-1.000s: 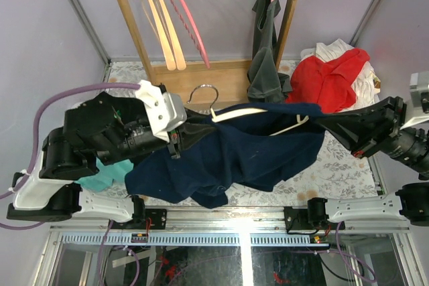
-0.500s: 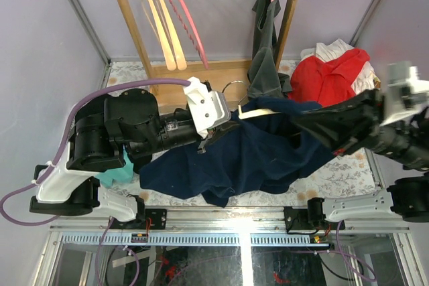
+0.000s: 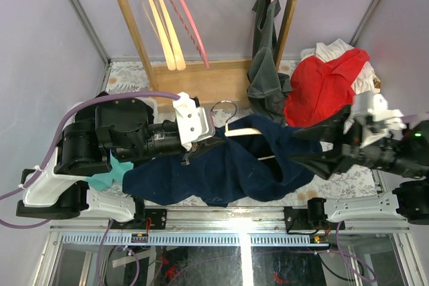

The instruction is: Place the t-shirt on the hanger

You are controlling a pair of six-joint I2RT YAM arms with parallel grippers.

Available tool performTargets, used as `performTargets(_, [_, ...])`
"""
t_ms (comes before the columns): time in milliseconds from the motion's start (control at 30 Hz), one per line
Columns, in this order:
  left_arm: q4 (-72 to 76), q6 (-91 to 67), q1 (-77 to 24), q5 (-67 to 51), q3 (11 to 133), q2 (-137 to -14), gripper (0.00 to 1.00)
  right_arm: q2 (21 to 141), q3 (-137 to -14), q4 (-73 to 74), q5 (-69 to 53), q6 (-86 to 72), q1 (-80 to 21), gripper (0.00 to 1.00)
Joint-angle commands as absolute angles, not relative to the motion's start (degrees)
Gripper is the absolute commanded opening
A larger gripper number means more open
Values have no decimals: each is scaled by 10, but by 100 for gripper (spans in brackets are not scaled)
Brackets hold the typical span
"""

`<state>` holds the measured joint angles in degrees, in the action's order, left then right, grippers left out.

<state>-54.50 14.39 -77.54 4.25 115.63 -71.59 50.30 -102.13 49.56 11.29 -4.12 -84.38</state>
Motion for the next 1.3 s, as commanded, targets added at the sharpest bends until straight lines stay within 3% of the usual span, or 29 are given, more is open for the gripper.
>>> performTargets(0, [-519,121,-773,-9,1147,-693,0,474,-1059,504,120,-31,-844,60])
performTargets(567, [-578,94,-773,-88,1141,-661,0,524,-1069,540,153,16,-845,59])
performTargets(833, [-584,92,-773,-51,1128,-634,0,438,-956,532,128,-47,-845,63])
performTargets(1267, [-587,78,-773,-46,1105,-589,0,400,-893,535,99,-66,-845,70])
